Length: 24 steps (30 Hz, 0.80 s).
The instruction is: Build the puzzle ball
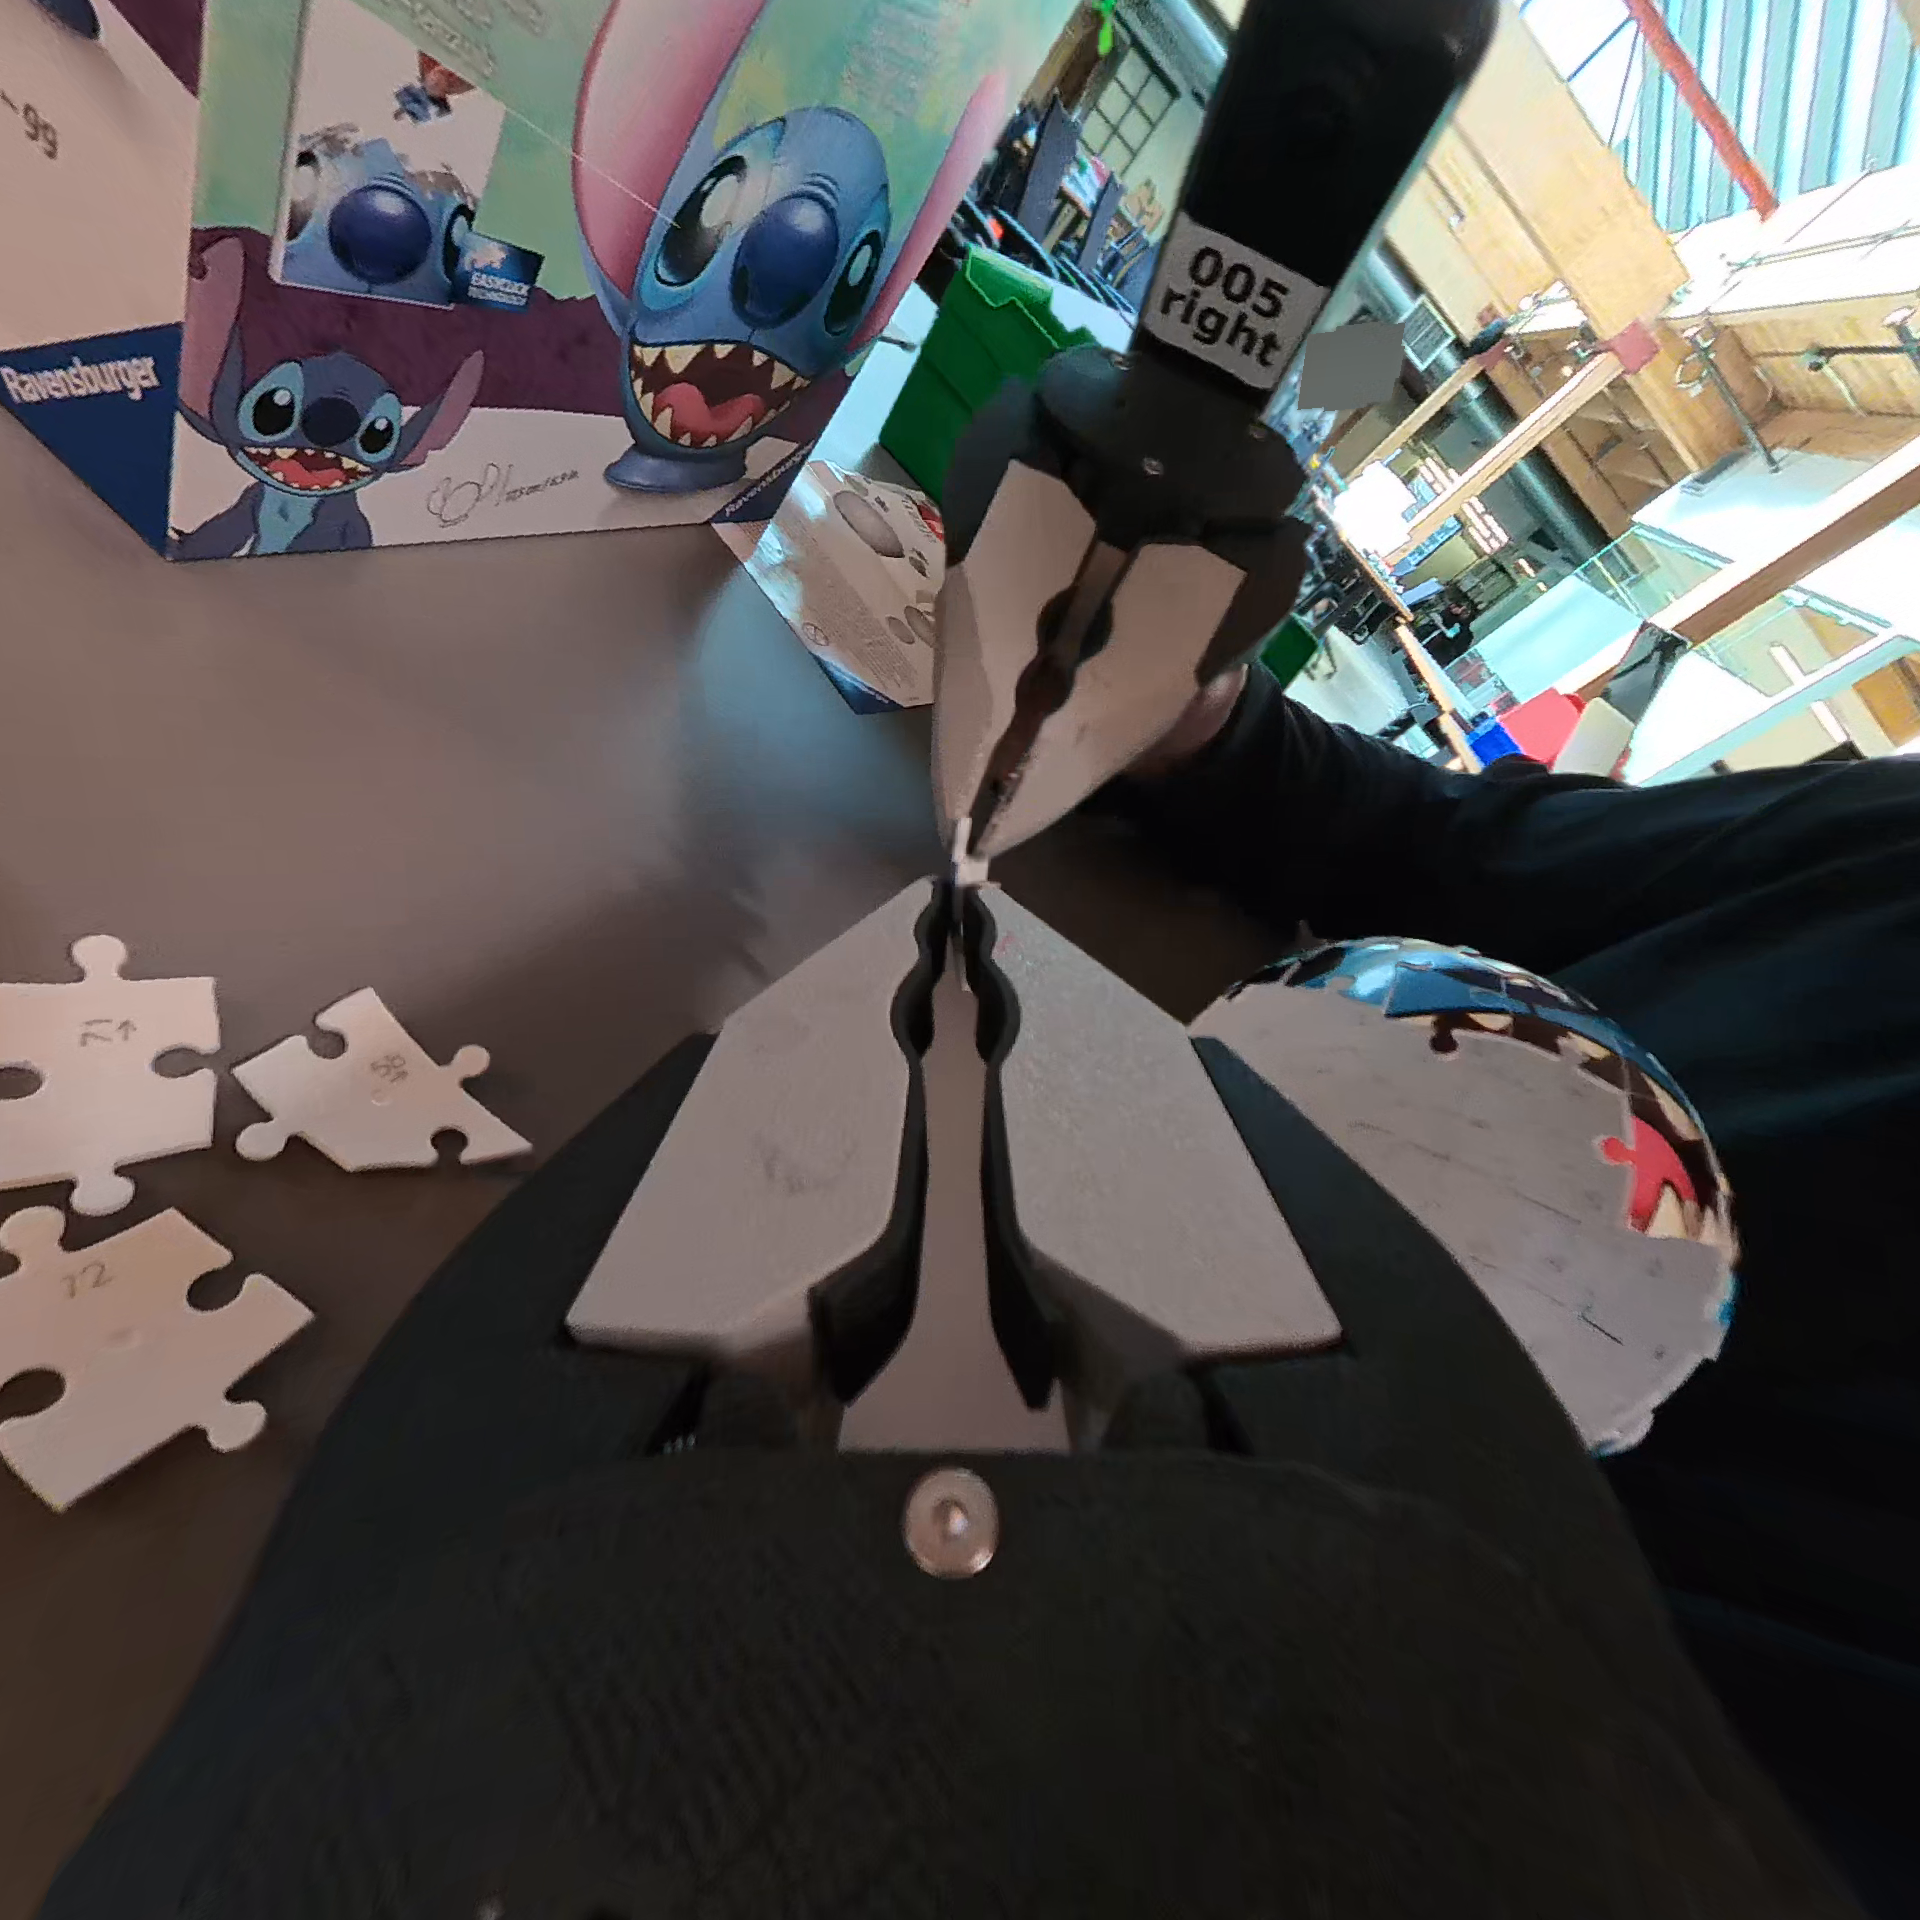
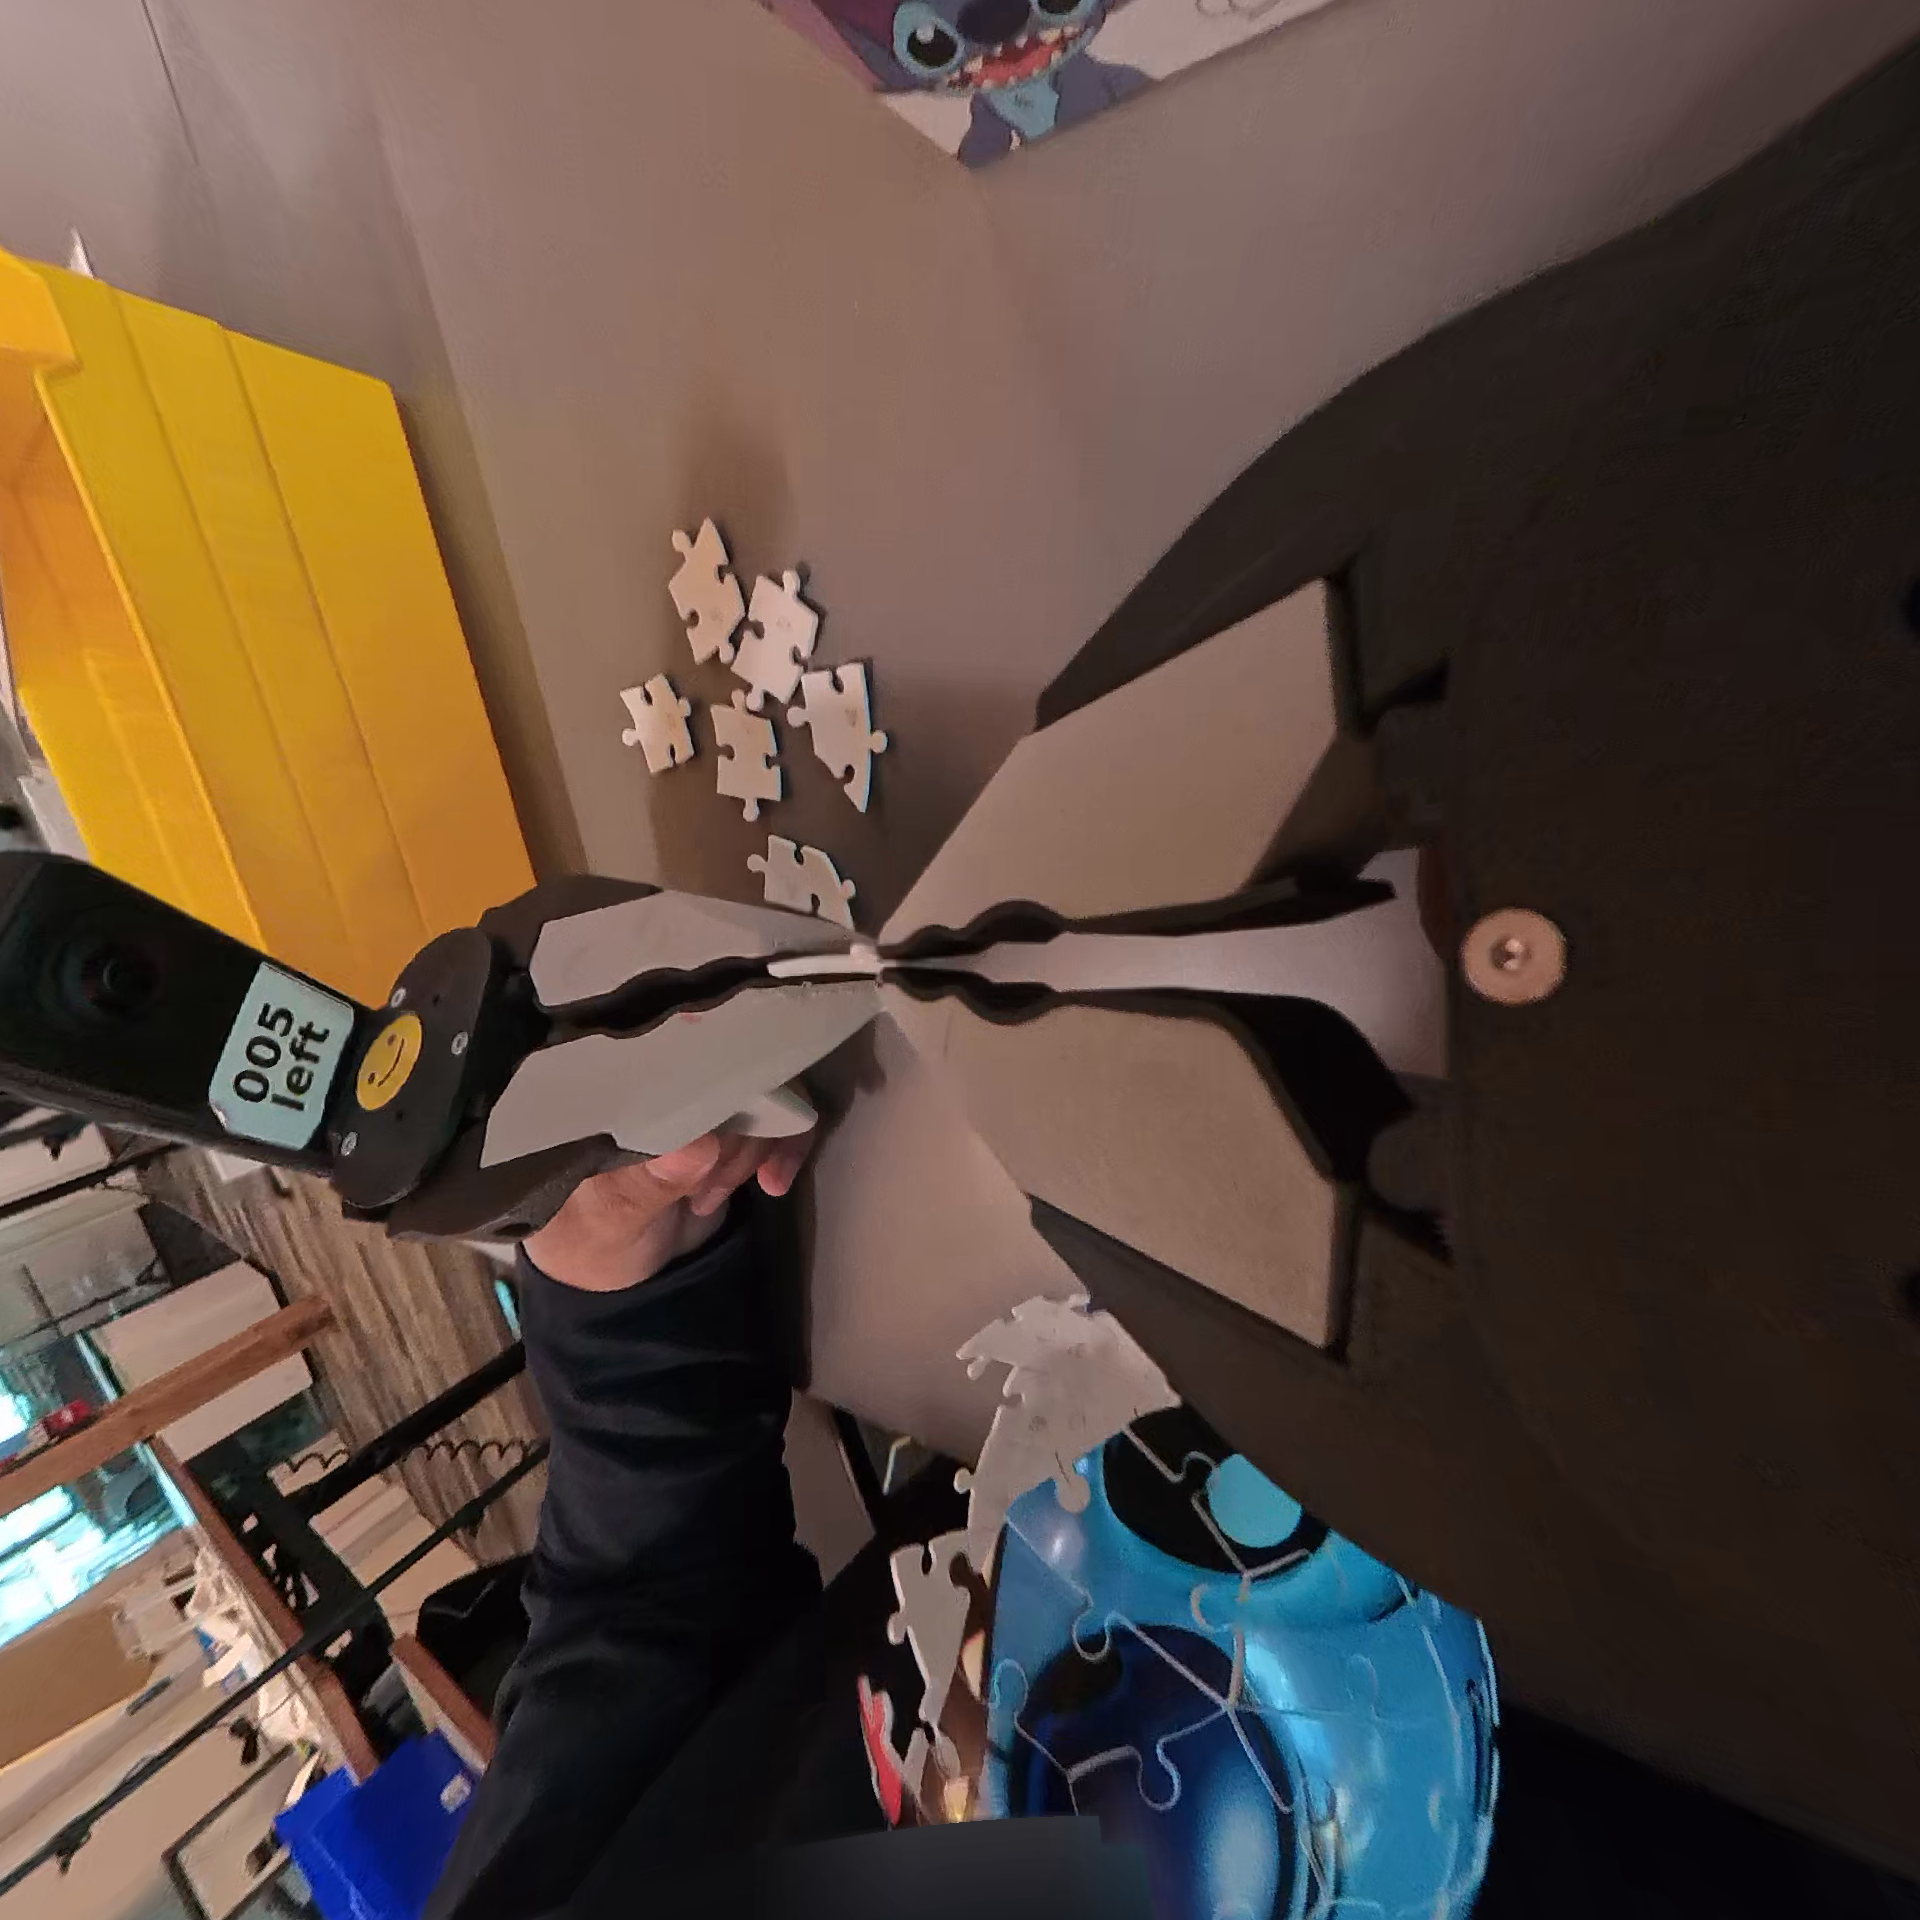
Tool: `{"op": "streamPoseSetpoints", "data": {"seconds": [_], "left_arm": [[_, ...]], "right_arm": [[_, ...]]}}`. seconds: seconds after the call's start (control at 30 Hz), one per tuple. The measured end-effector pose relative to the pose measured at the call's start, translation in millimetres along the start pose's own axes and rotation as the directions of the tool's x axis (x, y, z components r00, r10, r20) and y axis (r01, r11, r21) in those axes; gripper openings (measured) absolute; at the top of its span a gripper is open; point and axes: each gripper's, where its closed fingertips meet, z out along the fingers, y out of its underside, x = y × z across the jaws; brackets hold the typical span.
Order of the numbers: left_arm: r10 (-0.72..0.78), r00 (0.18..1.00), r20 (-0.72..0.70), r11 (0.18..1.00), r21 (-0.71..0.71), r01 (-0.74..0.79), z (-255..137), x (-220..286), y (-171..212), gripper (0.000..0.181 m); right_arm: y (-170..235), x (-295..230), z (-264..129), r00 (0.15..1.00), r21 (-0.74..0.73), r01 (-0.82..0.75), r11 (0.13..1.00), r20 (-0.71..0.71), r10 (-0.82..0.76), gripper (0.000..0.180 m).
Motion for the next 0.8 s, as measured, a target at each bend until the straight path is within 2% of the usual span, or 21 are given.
{"op": "streamPoseSetpoints", "data": {"seconds": [0.13, 0.5, 0.6, 0.8], "left_arm": [[0.024, 1.000, 0.015, 1.000, -0.004, -0.024, -2.3, 4.3, 3.0, 0.000], [0.080, 0.994, 0.071, 0.996, -0.042, -0.077, -1.2, -1.8, 8.0, 0.000], [0.043, 0.998, 0.048, 0.998, -0.057, -0.041, -1.1, 1.5, 11.1, 0.001], [0.003, 0.996, 0.085, 0.999, -0.047, 0.001, -32.0, 11.4, 19.1, 0.024]], "right_arm": [[0.4, -1.3, 1.7, 0.997, -0.001, -0.058, 0.998, 0.045, 0.058, 0.005], [4.2, -3.0, 9.7, 0.997, -0.041, -0.051, 0.998, 0.061, 0.053, 0.000], [5.8, -7.3, 8.0, 0.996, -0.055, -0.053, 0.997, 0.071, 0.057, 0.000], [18.9, -32.0, -6.4, 0.988, -0.090, 0.010, 0.996, 0.153, 0.004, 0.000]]}}
